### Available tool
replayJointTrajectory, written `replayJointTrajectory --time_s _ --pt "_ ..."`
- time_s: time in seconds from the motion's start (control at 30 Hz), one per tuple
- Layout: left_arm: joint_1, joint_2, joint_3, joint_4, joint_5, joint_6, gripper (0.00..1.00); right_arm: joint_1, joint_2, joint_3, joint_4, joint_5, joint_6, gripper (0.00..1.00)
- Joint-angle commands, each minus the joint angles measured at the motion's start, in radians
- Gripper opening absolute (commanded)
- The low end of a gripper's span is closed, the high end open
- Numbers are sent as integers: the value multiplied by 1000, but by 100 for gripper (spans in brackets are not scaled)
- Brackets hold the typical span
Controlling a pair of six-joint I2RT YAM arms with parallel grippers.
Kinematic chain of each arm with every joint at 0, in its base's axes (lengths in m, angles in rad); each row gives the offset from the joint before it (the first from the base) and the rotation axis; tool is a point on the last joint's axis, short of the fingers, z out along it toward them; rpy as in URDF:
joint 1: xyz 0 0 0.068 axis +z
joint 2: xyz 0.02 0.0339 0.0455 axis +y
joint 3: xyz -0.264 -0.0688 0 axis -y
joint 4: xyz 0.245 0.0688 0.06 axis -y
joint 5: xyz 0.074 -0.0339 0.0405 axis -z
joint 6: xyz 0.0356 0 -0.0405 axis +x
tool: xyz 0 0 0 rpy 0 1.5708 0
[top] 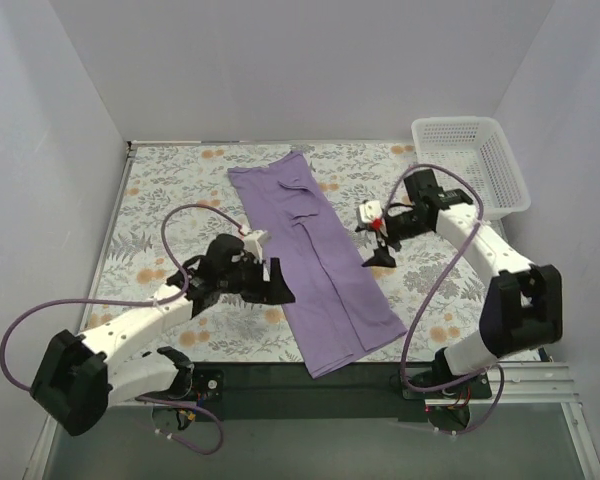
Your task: Fold and stack the t-shirts
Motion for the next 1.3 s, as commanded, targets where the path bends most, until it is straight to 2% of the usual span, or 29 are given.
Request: replayJointTrajectory --time_s 0.0,0.03,0.1,0.13,0.2,0.23,0.3,0.33,0.43,0.87,1.07,1.27 --pt "-247 -135 36 -9 -218 37 69 -112 -135 -178 -318 2 -547 93" --pt "-406 -146 45 -5 -269 47 68 -119 -168 -225 -335 86 -621 93" --pt "-571 -117 58 3 -414 68 67 -123 -259 -346 -361 138 -666 91" --pt "-718 -50 78 3 -457 91 65 -123 -289 -371 -366 148 -669 90" --pt "-849 45 110 -6 -635 152 62 -122 -364 -409 -366 147 -660 89" --pt "-941 149 124 -21 -677 165 61 -125 -383 -431 -364 138 -653 88" --pt "-1001 237 154 -28 -741 189 59 -125 -418 -445 -366 132 -624 87" --pt "-1024 300 156 -17 -778 192 58 -128 -426 -460 -366 122 -614 87" --pt "-1041 345 159 35 -829 208 57 -129 -449 -489 -366 113 -599 86" --pt "-1075 386 153 57 -941 257 55 -136 -435 -508 -363 79 -570 82" --pt "-1122 397 162 51 -967 292 56 -137 -441 -517 -364 102 -576 82" --pt "-1124 481 171 38 -1007 301 57 -134 -430 -564 -349 170 -649 81"
